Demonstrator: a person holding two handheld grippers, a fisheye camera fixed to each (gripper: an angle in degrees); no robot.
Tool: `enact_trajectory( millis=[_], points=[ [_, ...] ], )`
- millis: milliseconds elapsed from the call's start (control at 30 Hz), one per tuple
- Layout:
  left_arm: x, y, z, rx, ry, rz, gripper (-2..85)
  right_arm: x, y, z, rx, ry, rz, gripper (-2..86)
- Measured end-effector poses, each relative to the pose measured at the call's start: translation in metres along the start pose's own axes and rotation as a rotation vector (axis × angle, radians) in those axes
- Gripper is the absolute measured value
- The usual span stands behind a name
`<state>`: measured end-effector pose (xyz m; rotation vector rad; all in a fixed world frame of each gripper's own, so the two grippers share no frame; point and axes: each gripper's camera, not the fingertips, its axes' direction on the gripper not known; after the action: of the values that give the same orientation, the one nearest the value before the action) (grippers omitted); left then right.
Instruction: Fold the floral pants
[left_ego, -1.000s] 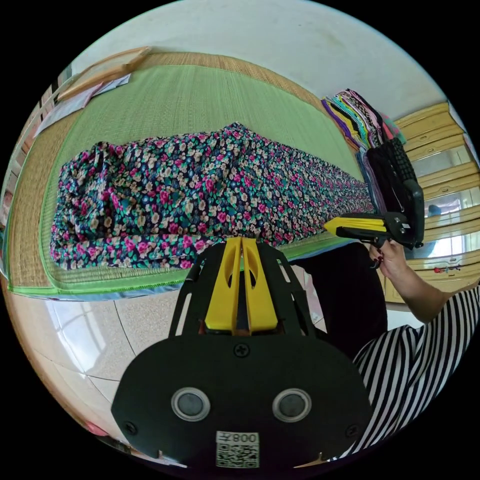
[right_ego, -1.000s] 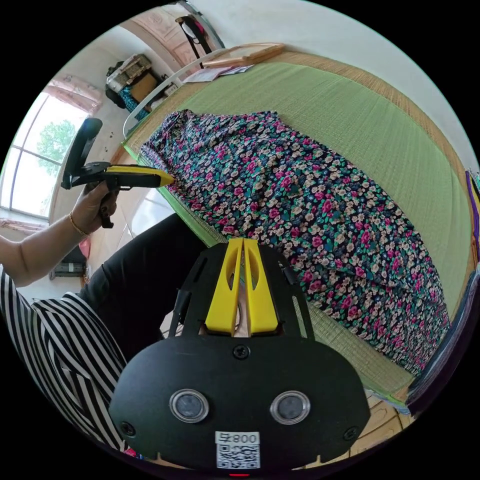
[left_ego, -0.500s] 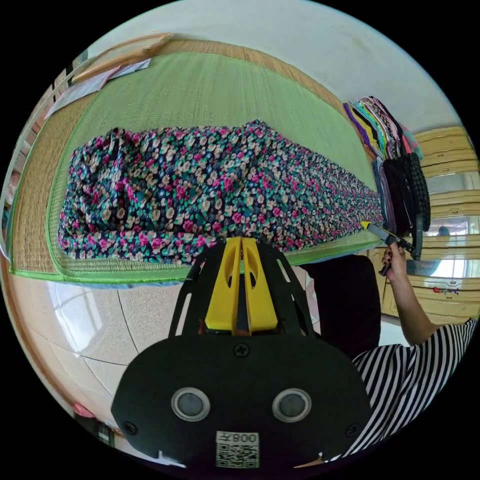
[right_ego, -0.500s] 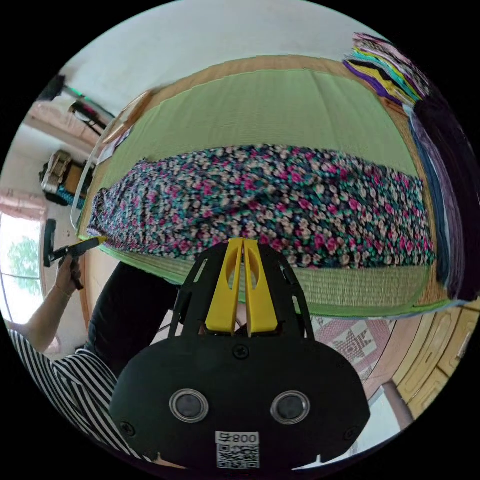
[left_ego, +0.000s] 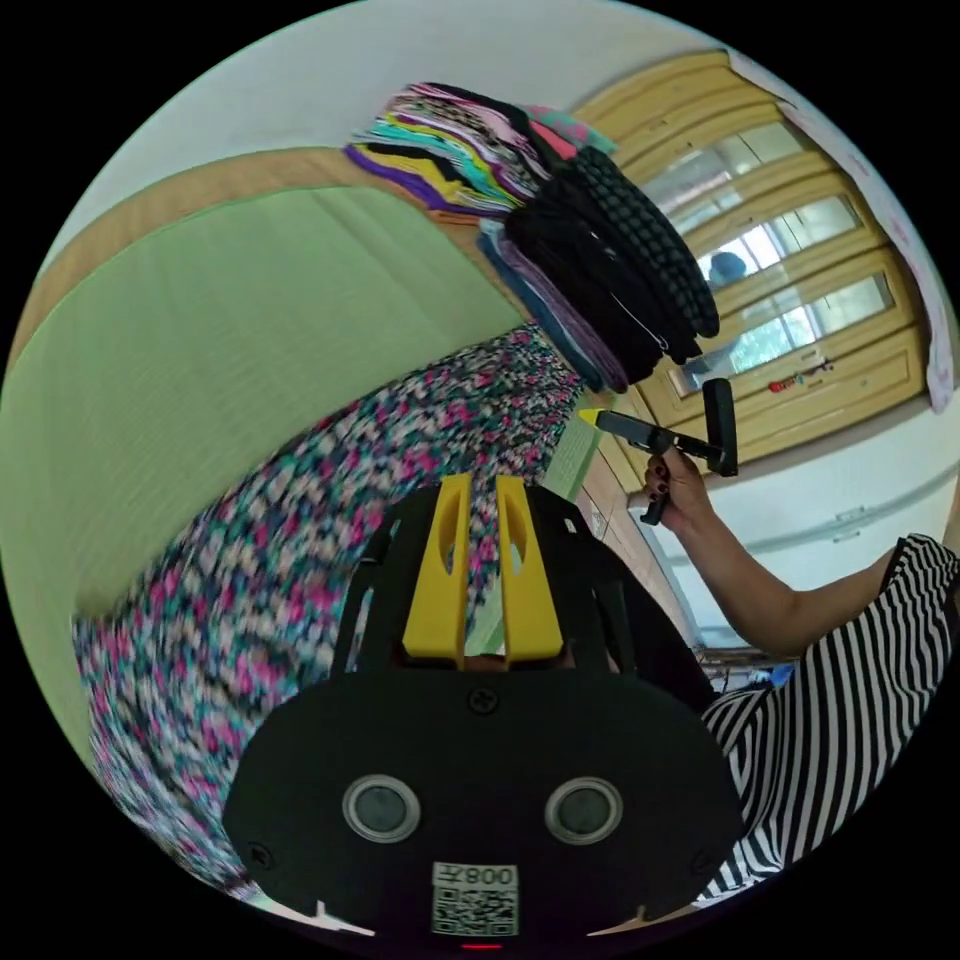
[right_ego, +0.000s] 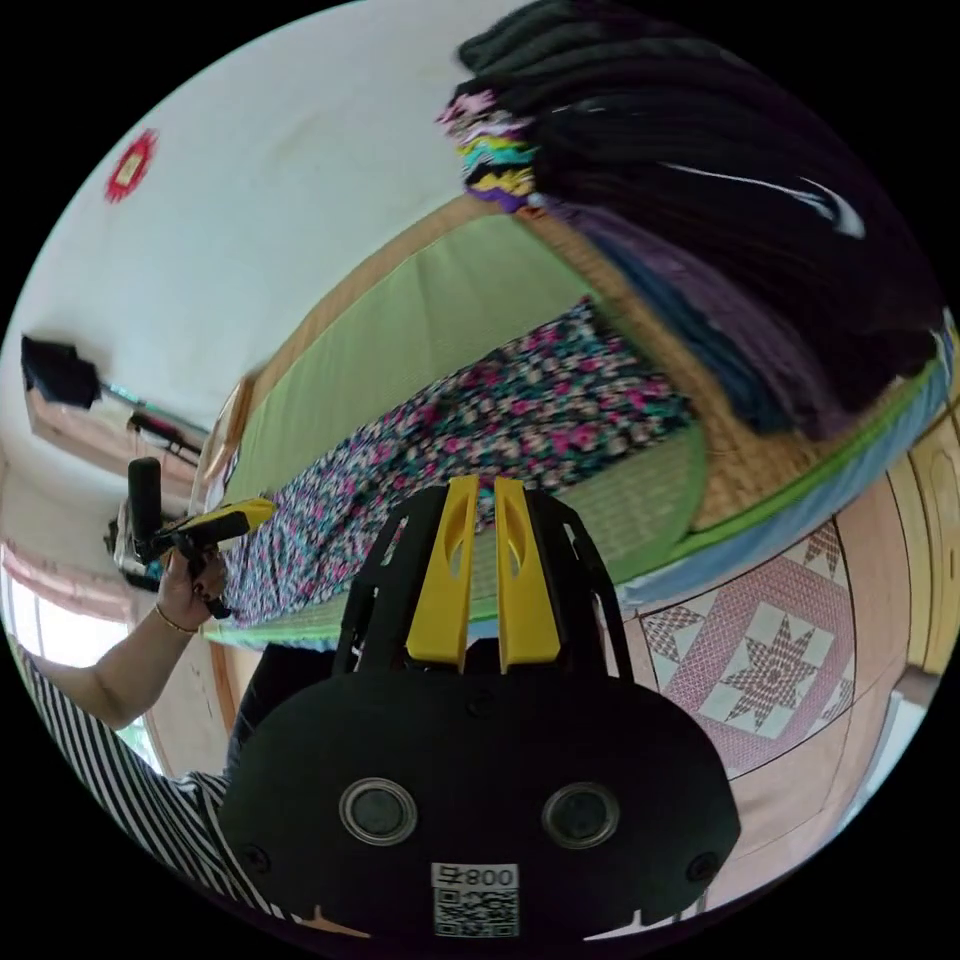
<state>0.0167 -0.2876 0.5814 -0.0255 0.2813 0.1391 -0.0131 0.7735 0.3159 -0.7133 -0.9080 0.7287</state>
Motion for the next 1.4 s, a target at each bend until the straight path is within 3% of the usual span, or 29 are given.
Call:
enact_trajectory(
  millis=[300, 667, 1067, 1400],
  points=[
    [0.062, -0.163, 0.11, -0.161, -0.027, 0.223, 7.2, 0.128, 0.014, -0.029, 0.125, 0.081, 0.142, 8.6],
    [0.125, -0.291, 0.202, -0.263, -0.152, 0.357, 7.7, 0.174, 0.03, -0.018, 0.111, 0.13, 0.077, 7.9],
    [0.161, -0.343, 0.243, -0.342, -0.209, 0.413, 3.7, 0.196, 0.038, -0.013, 0.105, 0.06, 0.066, 2.9],
    [0.179, -0.358, 0.219, -0.32, -0.178, 0.44, 2.4, 0.193, 0.039, -0.033, 0.144, -0.038, 0.075, 2.0]
  ],
)
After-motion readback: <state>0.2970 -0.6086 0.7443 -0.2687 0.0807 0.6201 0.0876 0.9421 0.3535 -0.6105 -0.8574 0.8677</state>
